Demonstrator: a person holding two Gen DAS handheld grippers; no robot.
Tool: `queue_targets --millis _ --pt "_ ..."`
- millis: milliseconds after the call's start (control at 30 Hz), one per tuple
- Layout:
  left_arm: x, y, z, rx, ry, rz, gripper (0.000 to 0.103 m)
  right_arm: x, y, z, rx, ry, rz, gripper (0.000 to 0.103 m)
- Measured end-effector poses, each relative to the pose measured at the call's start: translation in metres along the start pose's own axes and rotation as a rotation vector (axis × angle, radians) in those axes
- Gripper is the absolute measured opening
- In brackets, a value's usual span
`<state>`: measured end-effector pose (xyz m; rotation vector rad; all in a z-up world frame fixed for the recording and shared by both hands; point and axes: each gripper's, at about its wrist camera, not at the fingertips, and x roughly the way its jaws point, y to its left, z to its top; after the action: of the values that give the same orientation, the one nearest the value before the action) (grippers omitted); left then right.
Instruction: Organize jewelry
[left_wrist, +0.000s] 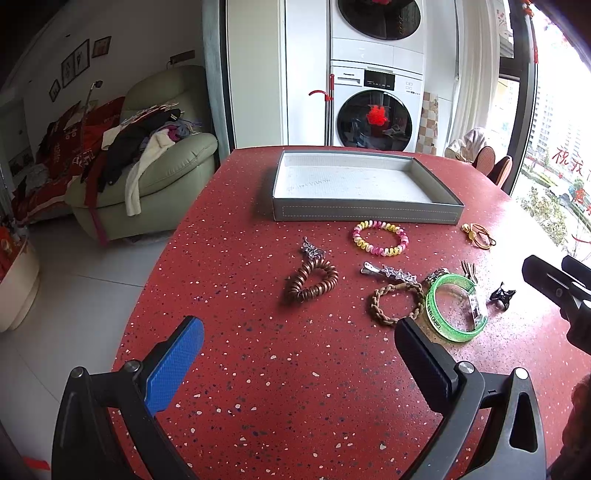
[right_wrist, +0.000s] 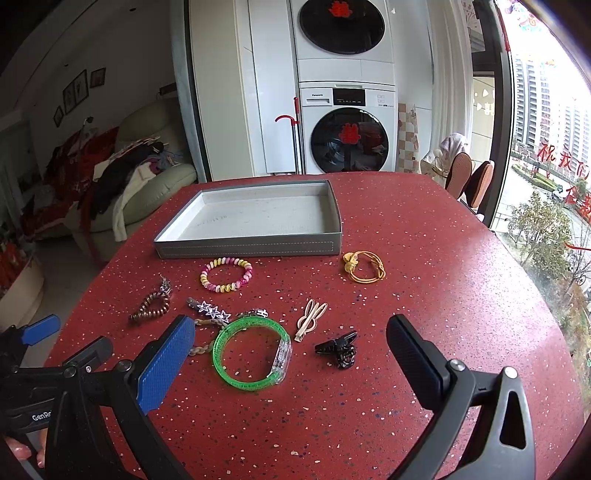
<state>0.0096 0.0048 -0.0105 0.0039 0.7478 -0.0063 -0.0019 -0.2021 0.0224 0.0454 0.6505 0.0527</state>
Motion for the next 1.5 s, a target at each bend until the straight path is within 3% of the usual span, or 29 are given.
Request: queue_targets --millis 1500 --pt "-0.0024 0.0012 -0.0012 0.004 -0.002 0.006 0.103 -0.0001 0.001 -0.0014 0.004 -0.004 0.004 0.103"
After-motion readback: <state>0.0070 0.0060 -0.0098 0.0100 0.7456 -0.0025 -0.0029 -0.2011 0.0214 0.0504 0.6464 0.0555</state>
